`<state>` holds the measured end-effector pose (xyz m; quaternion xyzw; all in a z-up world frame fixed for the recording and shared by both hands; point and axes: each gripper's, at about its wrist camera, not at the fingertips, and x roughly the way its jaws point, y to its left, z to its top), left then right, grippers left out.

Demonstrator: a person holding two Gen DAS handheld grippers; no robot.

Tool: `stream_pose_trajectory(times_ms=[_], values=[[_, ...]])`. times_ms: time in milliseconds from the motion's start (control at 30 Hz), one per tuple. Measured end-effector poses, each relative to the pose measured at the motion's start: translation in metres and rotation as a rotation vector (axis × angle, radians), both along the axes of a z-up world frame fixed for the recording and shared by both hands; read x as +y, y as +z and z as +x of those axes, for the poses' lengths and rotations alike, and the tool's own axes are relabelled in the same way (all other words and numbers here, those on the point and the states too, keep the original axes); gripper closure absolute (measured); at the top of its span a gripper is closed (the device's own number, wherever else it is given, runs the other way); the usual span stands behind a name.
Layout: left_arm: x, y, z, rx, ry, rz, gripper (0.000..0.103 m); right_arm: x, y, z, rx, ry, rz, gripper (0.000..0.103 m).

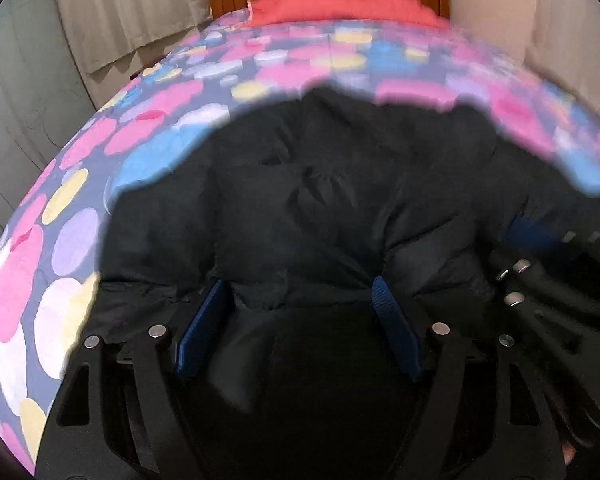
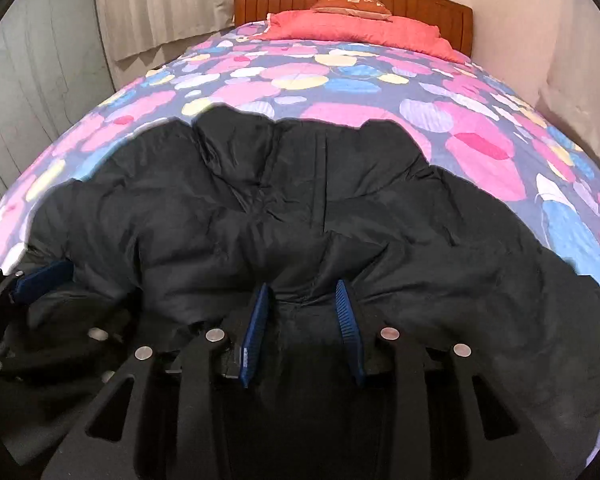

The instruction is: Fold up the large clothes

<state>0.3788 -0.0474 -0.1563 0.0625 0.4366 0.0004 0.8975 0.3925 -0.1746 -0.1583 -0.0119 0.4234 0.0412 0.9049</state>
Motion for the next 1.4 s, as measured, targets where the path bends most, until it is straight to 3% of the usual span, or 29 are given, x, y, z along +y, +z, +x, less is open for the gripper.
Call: stream_pose_trajectory(times_ms=[100,200,267,300,333,433,500,567,700,833,967,1067,1300,1400], values=[[0.01,0.014,-0.009,-0.024,0.004,-0.044,0.028,-0.015,0.017,-0.015,-0.013,-0.015,0.044,0.067],[0.023,0.025,-0.028,-0.099,0.025,-0.033,0.028,-0.035,0.03,-0.046,-0.085,-0.087,-0.041,0.061],[0.023,0.012,-0.02,-0.045,0.024,0.009,0.028,-0.046,0.011,-0.047,-0.035,-0.136,-0.107,0.058],[0.023,-0.001,-0.012,0.005,0.006,0.001,0.027,-0.049,-0.002,-0.045,-0.012,-0.126,-0.089,0.058],[0.024,-0.006,-0.009,0.002,0.005,-0.008,0.027,-0.05,-0.007,-0.045,-0.016,-0.123,-0.075,0.058],[0.032,0.004,-0.016,-0.004,0.004,-0.043,0.028,-0.058,0.007,-0.054,-0.026,-0.113,-0.026,0.057],[0.042,0.011,-0.034,-0.003,-0.027,-0.061,0.027,-0.068,0.023,-0.078,-0.055,-0.113,0.029,0.053],[0.054,0.019,-0.059,-0.026,-0.056,-0.048,0.025,-0.081,0.034,-0.107,-0.087,-0.128,0.031,0.037],[0.09,0.029,-0.12,-0.035,-0.062,-0.043,0.021,-0.124,0.041,-0.173,-0.092,-0.183,0.043,0.034],[0.126,0.034,-0.171,-0.018,-0.013,-0.101,0.02,-0.168,0.033,-0.239,-0.043,-0.273,0.048,0.033],[0.163,0.031,-0.228,0.003,0.095,-0.159,0.019,-0.198,0.022,-0.297,0.006,-0.348,0.039,0.033],[0.184,0.026,-0.26,0.027,0.153,-0.215,0.019,-0.217,0.01,-0.335,0.052,-0.393,0.083,0.033],[0.214,0.002,-0.309,0.094,0.247,-0.414,0.018,-0.232,-0.017,-0.378,0.099,-0.432,0.281,0.03],[0.211,0.001,-0.32,0.074,0.248,-0.438,0.017,-0.226,-0.022,-0.384,0.09,-0.429,0.295,0.03]])
